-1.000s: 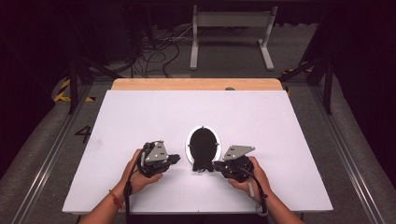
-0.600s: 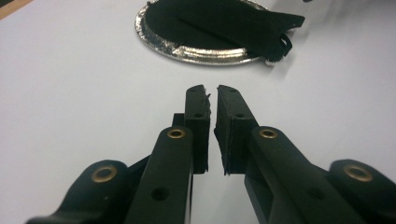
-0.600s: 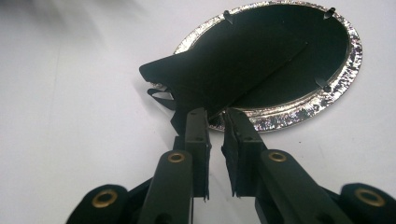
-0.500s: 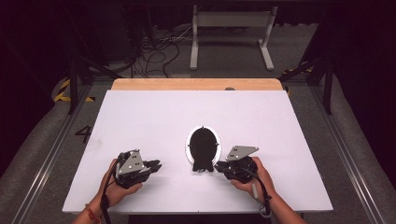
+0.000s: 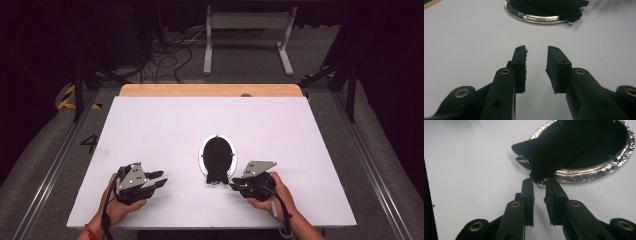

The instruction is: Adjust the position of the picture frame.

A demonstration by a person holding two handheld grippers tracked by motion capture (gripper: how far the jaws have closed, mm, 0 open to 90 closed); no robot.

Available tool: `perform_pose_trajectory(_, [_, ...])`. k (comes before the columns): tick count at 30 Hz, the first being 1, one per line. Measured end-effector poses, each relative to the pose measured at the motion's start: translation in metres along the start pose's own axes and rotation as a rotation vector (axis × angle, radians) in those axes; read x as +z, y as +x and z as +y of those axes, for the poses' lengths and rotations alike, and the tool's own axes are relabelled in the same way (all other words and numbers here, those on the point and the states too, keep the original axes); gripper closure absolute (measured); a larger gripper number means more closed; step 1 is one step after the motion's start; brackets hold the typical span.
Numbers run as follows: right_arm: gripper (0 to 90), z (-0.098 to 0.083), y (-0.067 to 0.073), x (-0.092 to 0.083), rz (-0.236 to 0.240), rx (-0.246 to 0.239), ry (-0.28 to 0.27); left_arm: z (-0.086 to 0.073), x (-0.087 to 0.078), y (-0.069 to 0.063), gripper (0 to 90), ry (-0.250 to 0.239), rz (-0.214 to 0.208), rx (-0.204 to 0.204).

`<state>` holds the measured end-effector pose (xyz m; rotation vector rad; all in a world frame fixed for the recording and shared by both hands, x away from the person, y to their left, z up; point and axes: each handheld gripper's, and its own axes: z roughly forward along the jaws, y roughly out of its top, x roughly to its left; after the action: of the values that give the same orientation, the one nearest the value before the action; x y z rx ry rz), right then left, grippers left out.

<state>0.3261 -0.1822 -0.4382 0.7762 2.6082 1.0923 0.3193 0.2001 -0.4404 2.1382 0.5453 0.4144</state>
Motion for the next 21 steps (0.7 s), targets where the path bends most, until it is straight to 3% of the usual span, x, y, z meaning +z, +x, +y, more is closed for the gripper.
perform_pose_trajectory(13, [76.3,-0.001,0.002,0.01,0.02,-0.004,0.061,-0.001,0.005,-0.001,64.9,0.025,-0.002,0.01])
perform_pose_trajectory(21, [77.9,0.0,0.002,0.016,0.006,-0.01,0.08,-0.001,0.005,-0.001,64.3,0.029,-0.006,0.012])
